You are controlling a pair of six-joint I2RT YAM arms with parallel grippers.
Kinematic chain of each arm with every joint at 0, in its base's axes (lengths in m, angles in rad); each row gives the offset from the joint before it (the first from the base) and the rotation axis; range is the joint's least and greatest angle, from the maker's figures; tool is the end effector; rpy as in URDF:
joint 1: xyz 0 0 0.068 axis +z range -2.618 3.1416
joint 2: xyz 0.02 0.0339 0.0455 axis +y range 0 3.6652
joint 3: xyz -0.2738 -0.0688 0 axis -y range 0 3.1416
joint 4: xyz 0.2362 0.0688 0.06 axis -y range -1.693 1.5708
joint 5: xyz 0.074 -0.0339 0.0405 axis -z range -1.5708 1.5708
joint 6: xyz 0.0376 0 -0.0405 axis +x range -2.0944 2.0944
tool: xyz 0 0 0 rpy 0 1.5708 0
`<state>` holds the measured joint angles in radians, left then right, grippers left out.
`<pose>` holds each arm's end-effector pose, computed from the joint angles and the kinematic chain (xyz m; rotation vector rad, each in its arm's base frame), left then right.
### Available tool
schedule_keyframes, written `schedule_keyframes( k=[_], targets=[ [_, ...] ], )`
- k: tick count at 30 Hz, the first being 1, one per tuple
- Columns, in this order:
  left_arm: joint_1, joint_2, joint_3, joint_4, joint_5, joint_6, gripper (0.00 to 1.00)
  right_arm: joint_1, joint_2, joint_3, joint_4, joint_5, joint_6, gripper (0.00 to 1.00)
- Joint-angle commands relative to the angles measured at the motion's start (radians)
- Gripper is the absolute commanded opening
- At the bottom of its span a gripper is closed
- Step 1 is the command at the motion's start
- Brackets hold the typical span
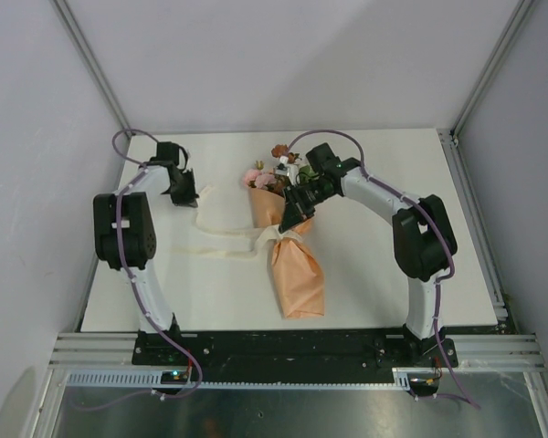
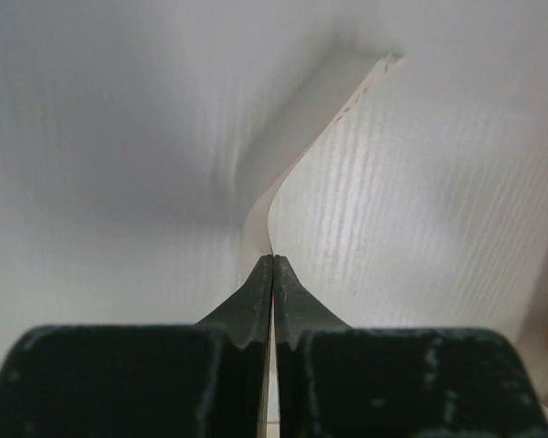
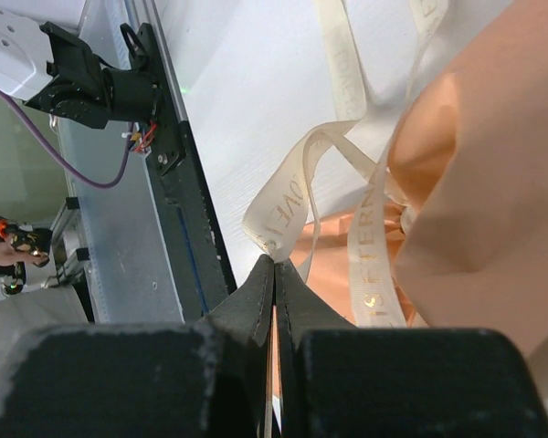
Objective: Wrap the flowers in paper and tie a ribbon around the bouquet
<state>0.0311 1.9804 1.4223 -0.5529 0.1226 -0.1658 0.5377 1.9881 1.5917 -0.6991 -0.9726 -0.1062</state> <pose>0.4105 0.0082 0.1907 -0.2254 2.6746 -0.2066 0.3410 0.2395 0.2433 -1.1083 2.2984 1.4382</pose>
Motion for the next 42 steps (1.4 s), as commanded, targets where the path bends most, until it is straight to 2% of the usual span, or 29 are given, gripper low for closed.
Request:
schedule_keyframes(
  k=[1, 7, 15, 16, 18, 20, 21, 24, 26, 28, 33, 42],
  targets=[
    [0.067, -0.101, -0.001, -0.023, -0.018, -0.025, 0.01, -0.024, -0.025, -0.001, -0.001, 0.009, -0.026, 0.0],
    [0.174, -0.195, -0.065, -0.023, -0.06, 0.022, 0.0, -0.044, -0.056, -0.034, -0.003, 0.021, -0.051, 0.0],
    [0.236, -0.329, -0.199, -0.017, -0.113, 0.107, 0.0, -0.082, -0.12, -0.097, 0.044, 0.027, -0.041, 0.0],
    [0.248, -0.341, -0.217, -0.015, -0.07, 0.115, 0.0, -0.085, -0.126, -0.105, 0.05, 0.029, -0.043, 0.0],
    [0.255, -0.353, -0.239, 0.004, 0.055, 0.126, 0.09, -0.087, -0.133, -0.116, 0.057, 0.029, -0.045, 0.0],
    [0.233, -0.355, -0.248, 0.057, 0.114, 0.104, 0.32, -0.083, -0.135, -0.122, 0.06, 0.029, -0.045, 0.0],
    [0.214, -0.349, -0.237, 0.074, 0.112, 0.09, 0.4, -0.08, -0.137, -0.125, 0.063, 0.03, -0.046, 0.0],
    [0.128, -0.295, -0.184, 0.088, 0.048, 0.049, 0.51, -0.072, -0.142, -0.137, 0.076, 0.034, -0.041, 0.0],
    [0.082, -0.255, -0.15, 0.089, 0.019, 0.015, 0.66, -0.069, -0.144, -0.14, 0.081, 0.035, -0.037, 0.0],
    [0.046, -0.218, -0.118, 0.089, -0.022, -0.013, 0.72, -0.066, -0.144, -0.141, 0.083, 0.034, -0.034, 0.0],
    [0.007, -0.138, -0.066, 0.073, -0.134, -0.102, 0.72, -0.06, -0.141, -0.14, 0.094, 0.032, -0.023, 0.0],
    [0.005, -0.045, -0.032, -0.035, -0.325, -0.204, 0.62, -0.058, -0.12, -0.127, 0.109, 0.022, -0.001, 0.0]
  ],
)
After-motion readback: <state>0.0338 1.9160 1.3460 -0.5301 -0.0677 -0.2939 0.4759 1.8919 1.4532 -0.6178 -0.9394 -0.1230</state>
